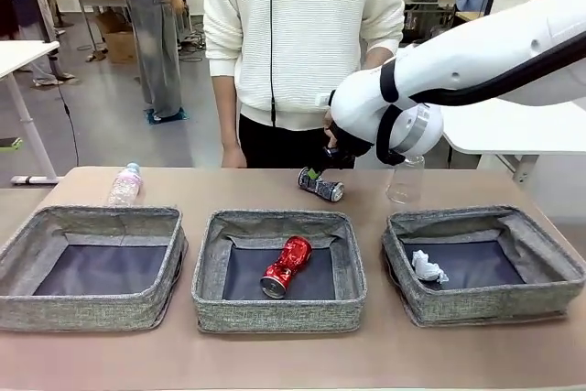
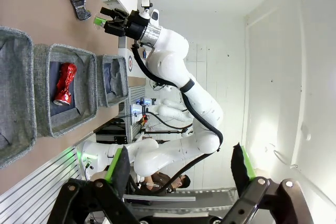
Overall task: Sort the waste into the appropriate baskets.
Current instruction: Pick up the waste item pointed out by the person.
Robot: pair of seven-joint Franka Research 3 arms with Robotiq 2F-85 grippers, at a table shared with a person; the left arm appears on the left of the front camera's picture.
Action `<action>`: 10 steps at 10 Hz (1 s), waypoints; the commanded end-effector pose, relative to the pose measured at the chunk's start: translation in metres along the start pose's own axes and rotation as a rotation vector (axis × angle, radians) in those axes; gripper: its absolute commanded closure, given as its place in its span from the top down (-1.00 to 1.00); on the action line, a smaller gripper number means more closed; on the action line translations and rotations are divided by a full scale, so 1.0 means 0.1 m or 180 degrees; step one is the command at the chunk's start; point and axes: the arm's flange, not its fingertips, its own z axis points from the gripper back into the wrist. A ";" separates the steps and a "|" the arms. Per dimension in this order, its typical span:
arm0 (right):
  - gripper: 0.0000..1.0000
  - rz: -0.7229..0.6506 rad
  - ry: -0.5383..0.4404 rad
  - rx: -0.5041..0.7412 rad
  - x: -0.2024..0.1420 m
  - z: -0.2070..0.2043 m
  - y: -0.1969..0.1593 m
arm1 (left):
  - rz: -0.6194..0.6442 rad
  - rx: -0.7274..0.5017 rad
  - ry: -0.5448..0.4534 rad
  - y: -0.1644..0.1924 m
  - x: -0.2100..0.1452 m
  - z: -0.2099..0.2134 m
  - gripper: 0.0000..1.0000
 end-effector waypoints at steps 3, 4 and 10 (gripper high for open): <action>1.00 -0.0111 -0.0034 -0.0214 0.02 -0.10 -0.05 | 0.0018 0.0033 -0.0005 -0.03 -0.02 0.02 1.00; 1.00 -0.0135 0.0001 -0.0220 0.01 -0.14 -0.07 | 0.0018 0.0033 -0.0005 -0.03 -0.02 0.02 1.00; 1.00 -0.0183 0.0077 -0.0179 -0.06 -0.45 -0.18 | 0.0018 0.0033 -0.0005 -0.03 -0.02 0.02 1.00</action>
